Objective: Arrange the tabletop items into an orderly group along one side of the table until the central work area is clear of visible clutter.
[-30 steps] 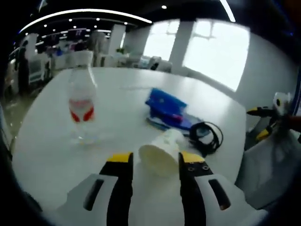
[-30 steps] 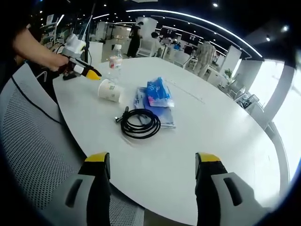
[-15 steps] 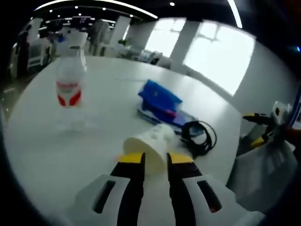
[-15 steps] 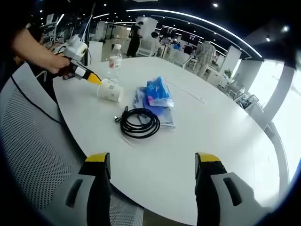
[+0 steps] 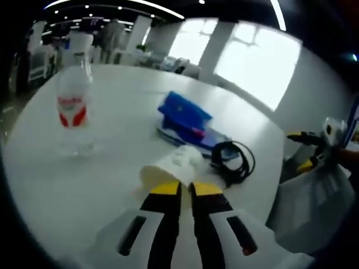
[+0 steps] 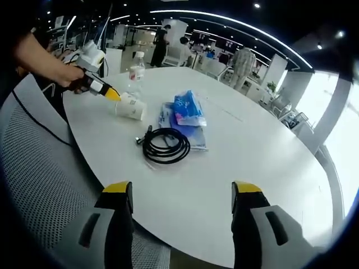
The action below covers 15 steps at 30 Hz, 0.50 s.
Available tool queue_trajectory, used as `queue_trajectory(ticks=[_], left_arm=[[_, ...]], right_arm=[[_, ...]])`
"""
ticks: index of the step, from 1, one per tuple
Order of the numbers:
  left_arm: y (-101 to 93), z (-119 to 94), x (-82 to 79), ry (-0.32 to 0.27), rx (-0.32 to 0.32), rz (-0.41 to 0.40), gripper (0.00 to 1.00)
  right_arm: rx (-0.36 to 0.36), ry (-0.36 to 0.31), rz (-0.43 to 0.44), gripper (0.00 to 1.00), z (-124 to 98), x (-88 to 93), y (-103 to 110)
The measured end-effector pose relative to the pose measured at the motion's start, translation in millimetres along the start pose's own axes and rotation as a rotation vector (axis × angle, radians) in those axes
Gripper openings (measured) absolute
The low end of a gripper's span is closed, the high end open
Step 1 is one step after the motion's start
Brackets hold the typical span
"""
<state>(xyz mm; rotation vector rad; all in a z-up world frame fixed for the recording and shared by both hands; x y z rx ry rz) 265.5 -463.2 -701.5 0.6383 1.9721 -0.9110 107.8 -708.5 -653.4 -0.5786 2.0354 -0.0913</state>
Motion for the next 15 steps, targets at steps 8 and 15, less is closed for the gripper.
queue_trajectory(ticks=[8, 15], left_arm=[[-4.2, -2, -9.8, -0.006, 0.029, 0.056, 0.00], [-9.2, -2, -16.5, 0.020, 0.061, 0.156, 0.00]], right_arm=[[-0.003, 0.004, -0.001, 0.71, 0, 0.9, 0], [-0.002, 0.005, -0.002, 0.71, 0, 1.2, 0]])
Point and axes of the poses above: the point that each gripper's makers call its tool centre point, and the gripper's own axes: z roughly forward along the fingers, y roughly to its left, x roughly out of its underside, the point moved 1 cm from there along -z, roughly backward along the fingers, and after that the axes turned 8 degrees about -y, right-handed, at the moved point
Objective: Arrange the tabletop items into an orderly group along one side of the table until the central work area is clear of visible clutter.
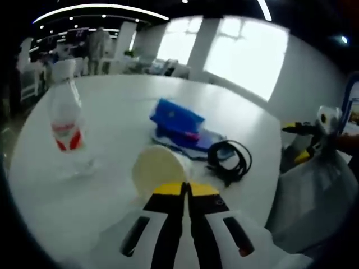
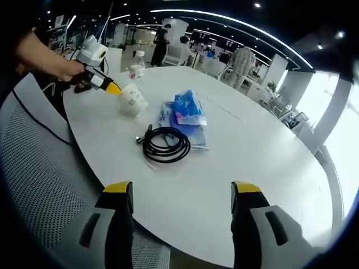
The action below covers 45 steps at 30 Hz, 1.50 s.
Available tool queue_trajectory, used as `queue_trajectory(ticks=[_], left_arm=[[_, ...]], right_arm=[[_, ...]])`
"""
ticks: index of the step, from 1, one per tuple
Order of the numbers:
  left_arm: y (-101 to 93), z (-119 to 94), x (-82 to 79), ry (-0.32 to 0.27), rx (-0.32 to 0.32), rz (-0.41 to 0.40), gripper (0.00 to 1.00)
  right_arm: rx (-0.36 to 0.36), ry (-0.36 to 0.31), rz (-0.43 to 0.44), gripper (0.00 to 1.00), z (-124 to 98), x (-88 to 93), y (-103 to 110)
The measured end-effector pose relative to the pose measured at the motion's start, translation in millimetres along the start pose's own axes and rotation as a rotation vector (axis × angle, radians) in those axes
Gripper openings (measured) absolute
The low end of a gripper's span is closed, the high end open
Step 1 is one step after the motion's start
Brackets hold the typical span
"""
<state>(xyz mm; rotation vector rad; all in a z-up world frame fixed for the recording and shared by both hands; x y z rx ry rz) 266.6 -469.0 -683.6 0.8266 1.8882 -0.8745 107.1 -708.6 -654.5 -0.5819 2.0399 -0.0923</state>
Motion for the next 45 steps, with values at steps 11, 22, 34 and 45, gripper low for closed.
queue_trajectory(ticks=[11, 22, 34, 45], left_arm=[[-1.8, 5, -16.9, 0.063, 0.062, 0.186, 0.00], [4.5, 7, -28.6, 0.144, 0.116, 0.397, 0.00], [16.8, 12, -41.0, 0.250, 0.180, 0.529, 0.00], [33.5, 19, -42.3, 0.400, 0.226, 0.622, 0.00]], right_arm=[[0.001, -0.006, 0.006, 0.71, 0, -0.9, 0], [-0.001, -0.075, 0.062, 0.77, -1, -12.3, -1], [-0.005, -0.102, 0.093, 0.83, 0, -16.6, 1], [-0.001, -0.095, 0.092, 0.86, 0, -15.6, 0]])
Point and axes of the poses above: the point that each gripper's makers call its tool centre point, and the gripper's own axes: z roughly forward along the fingers, y roughly to its left, x roughly out of its underside, the point moved 1 cm from there along -z, roughly backward along the fingers, and after that the axes turned 8 degrees about -y, right-handed, at the moved point
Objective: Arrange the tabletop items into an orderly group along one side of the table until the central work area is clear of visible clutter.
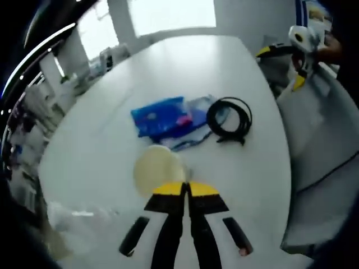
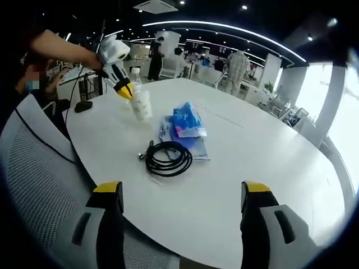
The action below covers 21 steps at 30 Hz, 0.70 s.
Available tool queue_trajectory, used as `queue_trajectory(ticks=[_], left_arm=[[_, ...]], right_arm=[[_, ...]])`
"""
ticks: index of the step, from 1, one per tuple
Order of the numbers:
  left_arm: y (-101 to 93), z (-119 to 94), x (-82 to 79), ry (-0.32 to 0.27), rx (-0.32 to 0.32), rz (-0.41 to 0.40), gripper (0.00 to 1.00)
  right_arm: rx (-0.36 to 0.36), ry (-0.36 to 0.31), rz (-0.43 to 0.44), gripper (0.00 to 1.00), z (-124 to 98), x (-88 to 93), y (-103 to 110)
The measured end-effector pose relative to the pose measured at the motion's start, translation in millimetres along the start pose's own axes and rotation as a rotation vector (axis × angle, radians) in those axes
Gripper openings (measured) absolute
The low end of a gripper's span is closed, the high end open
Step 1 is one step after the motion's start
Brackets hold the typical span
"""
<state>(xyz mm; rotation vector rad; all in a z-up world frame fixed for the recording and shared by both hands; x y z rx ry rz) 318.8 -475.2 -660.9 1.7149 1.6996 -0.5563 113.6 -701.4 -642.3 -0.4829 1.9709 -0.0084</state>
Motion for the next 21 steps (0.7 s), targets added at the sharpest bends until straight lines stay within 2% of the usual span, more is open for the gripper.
queue_trajectory(ticks=[9, 14, 17, 21], left_arm=[[21.6, 5, 4.3, 0.118, 0.016, 0.072, 0.00], [33.0, 6, 10.7, 0.184, 0.012, 0.090, 0.00], [35.4, 8, 12.3, 0.206, 0.017, 0.086, 0.00], [37.9, 10, 13.0, 0.252, 0.022, 0.121, 0.00]], right_arm=[[0.017, -0.008, 0.009, 0.89, -1, -1.6, -4], [0.024, -0.007, 0.002, 0.96, -1, -1.2, -5], [0.024, -0.007, -0.002, 0.97, -1, -0.9, -5], [0.019, 0.003, -0.010, 0.97, -1, 0.7, -4]])
Point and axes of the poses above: the point that each gripper's makers call its tool centre point, and the gripper's own axes: z roughly forward along the fingers, y roughly to its left, x roughly out of its underside, the point moved 1 cm from there along -z, roughly backward along the fingers, and after that the axes turned 8 degrees about -y, right-handed, at the moved point
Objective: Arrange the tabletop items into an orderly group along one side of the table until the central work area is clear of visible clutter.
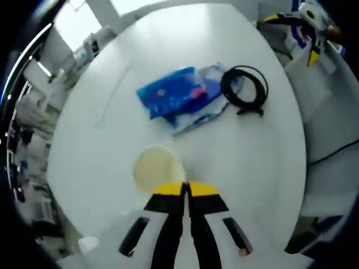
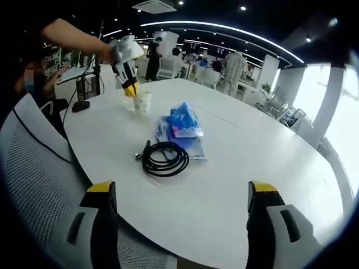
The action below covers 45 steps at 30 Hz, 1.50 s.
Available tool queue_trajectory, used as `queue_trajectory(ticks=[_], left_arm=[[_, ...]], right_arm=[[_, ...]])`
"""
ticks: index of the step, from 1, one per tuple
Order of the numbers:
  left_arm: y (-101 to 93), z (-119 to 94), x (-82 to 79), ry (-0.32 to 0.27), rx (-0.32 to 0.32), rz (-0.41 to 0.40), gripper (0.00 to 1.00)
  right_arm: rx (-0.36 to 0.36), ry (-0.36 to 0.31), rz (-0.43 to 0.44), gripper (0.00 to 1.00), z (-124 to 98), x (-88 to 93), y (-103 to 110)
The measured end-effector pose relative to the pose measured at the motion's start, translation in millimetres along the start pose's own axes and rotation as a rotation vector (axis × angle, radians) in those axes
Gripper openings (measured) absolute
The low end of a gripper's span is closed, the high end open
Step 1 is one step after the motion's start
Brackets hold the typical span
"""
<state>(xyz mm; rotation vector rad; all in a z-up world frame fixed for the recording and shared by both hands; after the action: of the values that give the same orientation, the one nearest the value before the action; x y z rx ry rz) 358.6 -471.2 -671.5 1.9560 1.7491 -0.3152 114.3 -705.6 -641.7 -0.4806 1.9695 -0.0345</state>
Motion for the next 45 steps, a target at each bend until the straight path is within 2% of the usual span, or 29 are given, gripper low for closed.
queue_trajectory(ticks=[4, 10, 20, 28, 30, 32, 37, 40, 45], left_arm=[[1.4, 4, 2.1, 0.054, 0.005, 0.039, 0.00], [6.6, 9, 9.6, 0.119, 0.007, 0.031, 0.00], [9.4, 10, 12.4, 0.139, 0.009, 0.018, 0.00], [4.5, 10, 15.5, 0.150, 0.043, 0.034, 0.00], [1.9, 11, 18.7, 0.158, 0.055, 0.041, 0.03], [1.9, 11, 20.8, 0.162, 0.051, 0.050, 0.11], [4.7, 10, 20.5, 0.157, 0.044, 0.045, 0.13], [8.8, 6, 15.3, 0.134, 0.015, 0.059, 0.22], [10.0, -4, 8.1, 0.090, -0.017, 0.038, 0.31]], right_arm=[[-0.001, 0.000, -0.004, 0.96, 0, 0.1, 0], [0.003, 0.004, -0.006, 0.95, 0, 0.5, -1], [0.006, 0.007, -0.004, 0.94, -1, 0.6, -2], [0.005, 0.010, -0.004, 0.93, 0, 1.6, -1], [0.004, 0.011, -0.004, 0.93, 0, 1.7, -1], [0.006, 0.011, -0.003, 0.92, 0, 2.0, -2], [0.003, 0.012, -0.004, 0.92, 0, 2.1, -1], [0.002, 0.011, -0.001, 0.92, 0, 2.1, -1], [-0.002, 0.007, 0.006, 0.93, 0, 1.2, 0]])
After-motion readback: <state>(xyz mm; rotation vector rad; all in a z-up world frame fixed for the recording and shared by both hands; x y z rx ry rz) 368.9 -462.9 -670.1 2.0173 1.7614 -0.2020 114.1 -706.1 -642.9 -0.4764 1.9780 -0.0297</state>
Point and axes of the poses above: the point that each gripper's makers call its tool centre point, and the gripper's own axes: z roughly forward along the fingers, y roughly to its left, x roughly out of its underside, the point moved 1 cm from there along -z, roughly backward along the fingers, and after that the axes turned 8 degrees about -y, right-handed, at the moved point
